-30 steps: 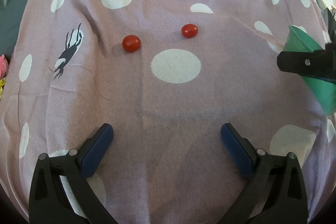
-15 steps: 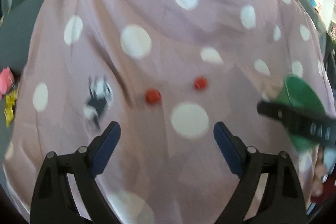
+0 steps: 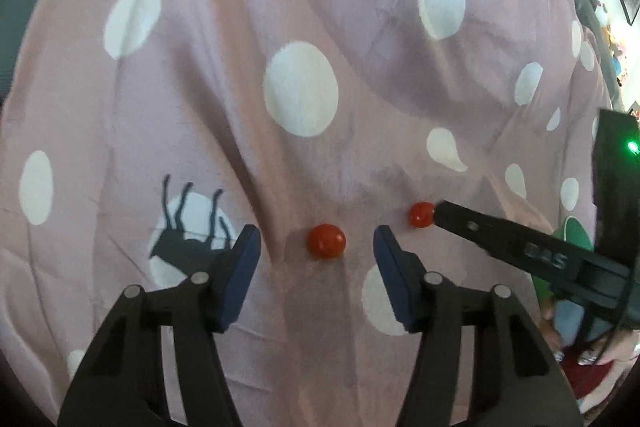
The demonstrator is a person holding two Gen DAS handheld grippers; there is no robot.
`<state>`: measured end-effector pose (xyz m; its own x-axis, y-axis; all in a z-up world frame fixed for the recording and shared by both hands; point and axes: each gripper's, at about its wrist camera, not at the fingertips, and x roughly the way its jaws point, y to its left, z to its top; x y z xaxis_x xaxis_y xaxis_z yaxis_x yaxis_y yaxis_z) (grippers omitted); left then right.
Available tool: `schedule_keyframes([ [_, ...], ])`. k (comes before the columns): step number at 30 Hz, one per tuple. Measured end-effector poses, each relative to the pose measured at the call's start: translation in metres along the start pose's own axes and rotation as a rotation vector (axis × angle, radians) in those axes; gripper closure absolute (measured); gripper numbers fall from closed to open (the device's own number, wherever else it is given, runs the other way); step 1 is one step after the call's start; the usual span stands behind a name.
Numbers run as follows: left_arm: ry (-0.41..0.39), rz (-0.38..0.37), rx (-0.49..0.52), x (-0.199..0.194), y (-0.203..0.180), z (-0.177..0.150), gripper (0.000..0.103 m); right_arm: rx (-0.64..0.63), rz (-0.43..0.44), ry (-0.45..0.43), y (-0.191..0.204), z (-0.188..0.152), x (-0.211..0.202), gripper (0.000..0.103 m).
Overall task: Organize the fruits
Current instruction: 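Grasp a red cherry tomato with the right tool while the left tool grasps the other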
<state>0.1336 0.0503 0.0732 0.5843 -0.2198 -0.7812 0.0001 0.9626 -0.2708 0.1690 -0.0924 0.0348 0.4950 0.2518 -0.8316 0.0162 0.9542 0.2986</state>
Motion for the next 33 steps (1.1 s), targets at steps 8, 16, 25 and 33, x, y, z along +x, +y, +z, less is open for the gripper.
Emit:
schedule_keyframes([
  [8,0.069,0.016,0.077,0.031,-0.023,0.007,0.052,-0.021,-0.082,0.015,0.007,0.001,0.029,0.056],
  [16,0.132,0.033,0.072,0.061,-0.025,0.011,0.052,-0.022,-0.134,0.024,0.000,0.000,0.043,0.057],
  [25,0.153,0.053,0.071,0.088,-0.026,0.006,0.057,-0.064,-0.173,-0.006,0.003,-0.008,0.045,0.071],
  [33,0.128,0.045,0.046,0.083,-0.020,0.006,0.075,-0.057,-0.154,-0.011,-0.002,-0.014,0.037,0.072],
])
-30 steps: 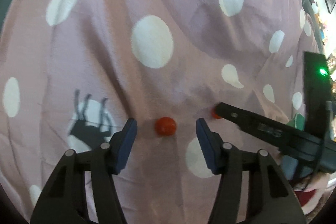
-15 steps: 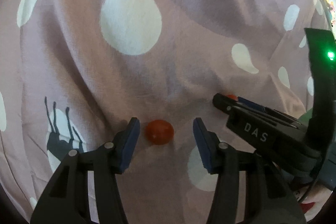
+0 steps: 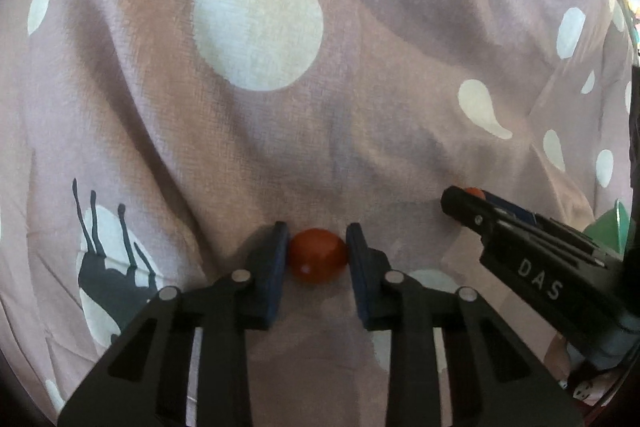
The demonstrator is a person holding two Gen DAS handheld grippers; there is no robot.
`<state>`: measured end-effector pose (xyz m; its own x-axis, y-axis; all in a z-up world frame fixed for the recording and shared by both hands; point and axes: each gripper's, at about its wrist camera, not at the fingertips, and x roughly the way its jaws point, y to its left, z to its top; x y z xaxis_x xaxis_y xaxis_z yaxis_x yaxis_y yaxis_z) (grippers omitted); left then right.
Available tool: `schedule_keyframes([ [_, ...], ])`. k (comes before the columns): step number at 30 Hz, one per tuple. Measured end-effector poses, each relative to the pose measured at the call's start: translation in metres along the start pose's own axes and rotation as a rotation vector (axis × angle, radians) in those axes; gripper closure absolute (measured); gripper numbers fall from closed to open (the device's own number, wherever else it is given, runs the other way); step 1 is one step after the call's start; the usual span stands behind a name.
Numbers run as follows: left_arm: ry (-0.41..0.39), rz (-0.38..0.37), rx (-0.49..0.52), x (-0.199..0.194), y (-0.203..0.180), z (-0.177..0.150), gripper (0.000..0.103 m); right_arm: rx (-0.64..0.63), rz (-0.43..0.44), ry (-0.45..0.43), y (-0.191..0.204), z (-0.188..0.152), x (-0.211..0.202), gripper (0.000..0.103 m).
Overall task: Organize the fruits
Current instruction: 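Grasp a red cherry tomato with the right tool while the left tool grasps the other, then carry both cherry tomatoes over the green bowl and open both tools to drop them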
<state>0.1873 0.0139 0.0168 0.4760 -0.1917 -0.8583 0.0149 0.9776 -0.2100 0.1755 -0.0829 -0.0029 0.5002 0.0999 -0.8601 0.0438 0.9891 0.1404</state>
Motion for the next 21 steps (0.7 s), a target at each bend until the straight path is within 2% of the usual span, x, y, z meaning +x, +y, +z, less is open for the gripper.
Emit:
schedule_keyframes([
  [3,-0.003,-0.016,0.002,-0.010,-0.002,-0.002,0.075,-0.004,0.015,-0.009,0.000,-0.002,-0.007,0.072],
  [7,-0.051,-0.031,0.027,-0.034,-0.015,-0.005,0.075,-0.004,0.031,-0.035,-0.004,-0.014,-0.027,0.072],
  [12,-0.082,-0.080,0.046,-0.072,-0.029,-0.020,0.075,-0.011,0.039,-0.095,-0.008,-0.030,-0.066,0.072],
  [16,-0.106,-0.087,0.077,-0.095,-0.045,-0.035,0.075,-0.019,0.059,-0.143,-0.011,-0.044,-0.098,0.072],
  [21,-0.107,-0.177,0.073,-0.113,-0.059,-0.053,0.075,0.017,0.086,-0.220,-0.042,-0.060,-0.145,0.072],
])
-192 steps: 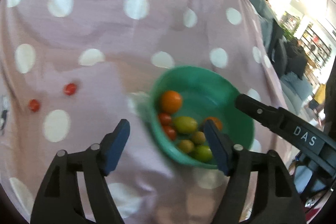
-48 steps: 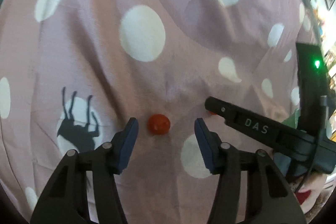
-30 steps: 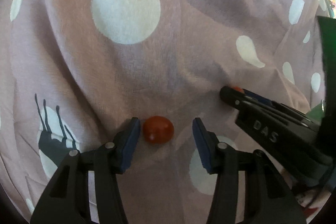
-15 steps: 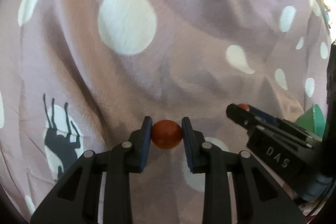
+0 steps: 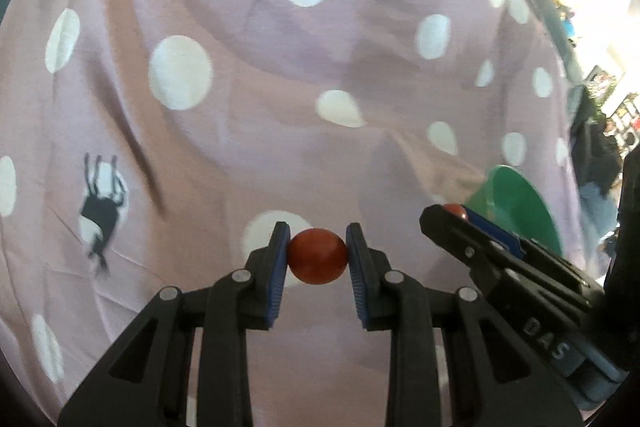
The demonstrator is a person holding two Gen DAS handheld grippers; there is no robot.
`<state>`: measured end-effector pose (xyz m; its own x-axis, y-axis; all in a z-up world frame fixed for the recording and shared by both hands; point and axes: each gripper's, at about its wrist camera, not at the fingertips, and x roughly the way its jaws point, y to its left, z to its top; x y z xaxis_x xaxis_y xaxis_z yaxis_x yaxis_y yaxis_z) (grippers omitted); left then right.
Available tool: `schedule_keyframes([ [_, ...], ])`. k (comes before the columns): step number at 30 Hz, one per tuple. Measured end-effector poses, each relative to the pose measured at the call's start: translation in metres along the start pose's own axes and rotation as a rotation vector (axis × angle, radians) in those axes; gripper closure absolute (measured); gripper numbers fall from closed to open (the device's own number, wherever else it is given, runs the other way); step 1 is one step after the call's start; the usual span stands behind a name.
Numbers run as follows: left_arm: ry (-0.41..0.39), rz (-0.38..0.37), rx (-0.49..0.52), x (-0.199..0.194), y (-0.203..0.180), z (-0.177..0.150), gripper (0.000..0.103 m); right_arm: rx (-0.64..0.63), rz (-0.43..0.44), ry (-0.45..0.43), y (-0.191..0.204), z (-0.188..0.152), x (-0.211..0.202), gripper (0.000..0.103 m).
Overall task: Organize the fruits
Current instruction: 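Carry both cherry tomatoes over the green bowl and open both tools to drop them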
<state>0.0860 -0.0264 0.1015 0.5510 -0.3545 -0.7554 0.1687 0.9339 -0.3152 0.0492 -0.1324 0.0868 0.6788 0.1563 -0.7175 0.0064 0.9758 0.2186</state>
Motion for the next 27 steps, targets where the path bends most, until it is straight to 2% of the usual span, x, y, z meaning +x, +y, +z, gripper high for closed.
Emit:
schedule_keyframes([
  [3,-0.017,-0.002,0.034,-0.004,-0.024,-0.005,0.075,0.013,-0.014,-0.030,-0.012,-0.006,-0.024,0.072],
  [7,-0.025,-0.067,0.050,-0.012,-0.049,-0.011,0.075,0.037,-0.089,-0.055,-0.027,-0.008,-0.037,0.072],
  [15,-0.055,-0.074,0.161,-0.006,-0.119,-0.009,0.074,0.131,-0.123,-0.115,-0.083,-0.002,-0.078,0.072],
  [21,-0.021,-0.076,0.210,0.019,-0.158,-0.010,0.074,0.191,-0.187,-0.114,-0.116,-0.003,-0.083,0.072],
  [27,0.017,-0.049,0.277,0.045,-0.186,-0.017,0.074,0.278,-0.222,-0.062,-0.152,-0.008,-0.077,0.072],
])
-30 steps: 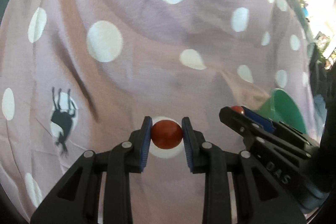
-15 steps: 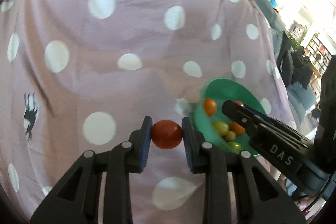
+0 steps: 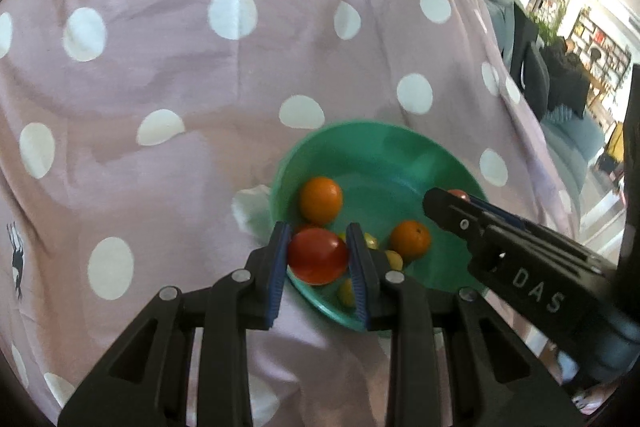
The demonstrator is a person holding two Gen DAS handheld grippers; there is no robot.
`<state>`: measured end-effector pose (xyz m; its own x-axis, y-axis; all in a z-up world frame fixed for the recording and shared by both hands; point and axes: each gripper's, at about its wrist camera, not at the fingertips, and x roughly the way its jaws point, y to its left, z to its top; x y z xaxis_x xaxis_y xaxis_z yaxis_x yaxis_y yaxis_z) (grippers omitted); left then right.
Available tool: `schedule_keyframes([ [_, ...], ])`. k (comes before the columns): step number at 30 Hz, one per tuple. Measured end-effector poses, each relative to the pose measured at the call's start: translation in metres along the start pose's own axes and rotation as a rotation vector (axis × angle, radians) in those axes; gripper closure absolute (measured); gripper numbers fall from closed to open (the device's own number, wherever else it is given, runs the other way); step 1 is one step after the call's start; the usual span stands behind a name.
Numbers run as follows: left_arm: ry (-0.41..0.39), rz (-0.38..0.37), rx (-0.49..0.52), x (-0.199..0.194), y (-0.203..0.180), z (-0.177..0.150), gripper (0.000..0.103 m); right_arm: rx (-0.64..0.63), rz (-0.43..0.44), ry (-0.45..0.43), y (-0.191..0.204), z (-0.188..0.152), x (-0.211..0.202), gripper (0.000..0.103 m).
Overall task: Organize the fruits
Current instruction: 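Carry both cherry tomatoes over the green bowl and open both tools to drop them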
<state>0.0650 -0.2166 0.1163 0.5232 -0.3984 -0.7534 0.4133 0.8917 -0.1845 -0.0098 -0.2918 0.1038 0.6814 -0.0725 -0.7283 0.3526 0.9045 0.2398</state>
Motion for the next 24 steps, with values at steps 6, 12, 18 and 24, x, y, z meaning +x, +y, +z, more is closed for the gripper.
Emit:
schedule_keyframes([
  [6,0.059,0.030,0.025,0.022,-0.012,0.000,0.074,0.046,-0.077,0.076,-0.018,-0.001,0.015,0.072],
  [12,0.089,0.040,0.037,0.031,-0.016,0.000,0.074,0.056,-0.086,0.110,-0.022,-0.003,0.019,0.072],
  [18,0.102,0.042,0.044,0.035,-0.021,0.000,0.074,0.055,-0.091,0.121,-0.024,-0.003,0.021,0.072],
  [24,0.086,0.054,0.051,0.033,-0.022,0.000,0.054,0.069,-0.078,0.126,-0.027,-0.001,0.020,0.071],
])
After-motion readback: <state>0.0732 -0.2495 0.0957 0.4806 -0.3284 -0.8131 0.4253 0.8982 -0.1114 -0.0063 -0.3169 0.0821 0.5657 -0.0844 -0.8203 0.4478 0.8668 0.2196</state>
